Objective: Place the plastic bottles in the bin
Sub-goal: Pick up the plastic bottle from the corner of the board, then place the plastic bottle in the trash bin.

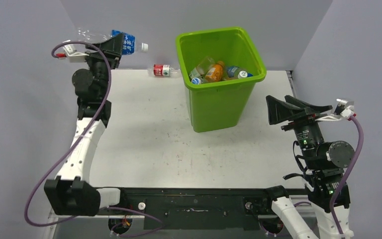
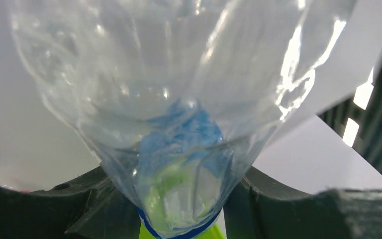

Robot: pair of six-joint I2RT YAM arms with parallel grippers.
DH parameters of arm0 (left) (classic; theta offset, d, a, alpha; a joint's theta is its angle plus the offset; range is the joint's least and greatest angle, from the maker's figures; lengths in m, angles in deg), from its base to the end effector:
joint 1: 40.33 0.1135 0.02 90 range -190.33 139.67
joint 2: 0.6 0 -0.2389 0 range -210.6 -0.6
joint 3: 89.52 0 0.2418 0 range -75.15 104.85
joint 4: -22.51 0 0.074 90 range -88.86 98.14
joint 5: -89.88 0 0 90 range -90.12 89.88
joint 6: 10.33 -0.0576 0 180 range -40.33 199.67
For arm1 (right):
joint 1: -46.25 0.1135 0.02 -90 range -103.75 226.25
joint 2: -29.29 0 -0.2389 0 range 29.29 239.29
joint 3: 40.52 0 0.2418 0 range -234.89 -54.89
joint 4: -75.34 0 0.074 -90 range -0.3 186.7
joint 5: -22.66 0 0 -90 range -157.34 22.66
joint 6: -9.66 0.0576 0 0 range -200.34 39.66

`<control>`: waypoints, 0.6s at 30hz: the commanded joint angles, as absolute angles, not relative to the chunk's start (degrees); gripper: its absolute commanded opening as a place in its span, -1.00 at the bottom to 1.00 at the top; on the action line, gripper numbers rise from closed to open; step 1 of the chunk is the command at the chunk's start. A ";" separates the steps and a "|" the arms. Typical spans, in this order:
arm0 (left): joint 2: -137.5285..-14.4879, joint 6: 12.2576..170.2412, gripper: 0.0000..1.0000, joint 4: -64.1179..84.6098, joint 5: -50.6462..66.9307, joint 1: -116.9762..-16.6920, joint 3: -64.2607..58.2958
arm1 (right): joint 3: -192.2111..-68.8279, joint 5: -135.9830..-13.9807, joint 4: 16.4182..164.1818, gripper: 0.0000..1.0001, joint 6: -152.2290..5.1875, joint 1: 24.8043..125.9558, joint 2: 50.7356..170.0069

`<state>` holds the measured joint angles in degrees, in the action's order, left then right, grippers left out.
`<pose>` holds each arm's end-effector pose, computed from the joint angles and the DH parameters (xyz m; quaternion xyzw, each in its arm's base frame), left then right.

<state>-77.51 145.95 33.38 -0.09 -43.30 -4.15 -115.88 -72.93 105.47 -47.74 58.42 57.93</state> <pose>0.3288 -0.0171 0.4253 -0.3033 0.4924 -0.4637 0.6712 0.0985 0.0270 0.4415 0.0674 0.5945 0.3319 0.7293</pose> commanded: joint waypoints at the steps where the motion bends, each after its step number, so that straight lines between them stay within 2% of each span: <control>1: -71.30 140.99 -0.53 34.57 12.47 -44.53 -3.75 | -121.58 -88.42 95.75 0.79 -46.47 59.37 63.44; 7: -62.43 138.32 -0.54 34.36 23.99 -50.62 -4.41 | -126.68 -100.00 84.06 0.79 -39.88 61.21 70.86; 13: -57.24 133.36 -0.51 35.26 33.05 -59.17 -5.62 | -131.97 -108.61 76.69 0.79 -30.47 63.55 83.47; 15: -56.84 134.18 -0.51 35.53 34.26 -60.52 -6.05 | -134.33 -109.43 77.54 0.79 -30.92 65.34 86.85; 18: -58.44 137.13 -0.51 38.20 35.86 -62.51 -5.63 | -141.74 -107.41 86.59 0.79 -38.76 71.89 91.89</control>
<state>-57.64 136.07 34.08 31.02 -60.56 -6.07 -134.04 -105.21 82.50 -34.25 65.52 86.39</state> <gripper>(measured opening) 0.476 0.898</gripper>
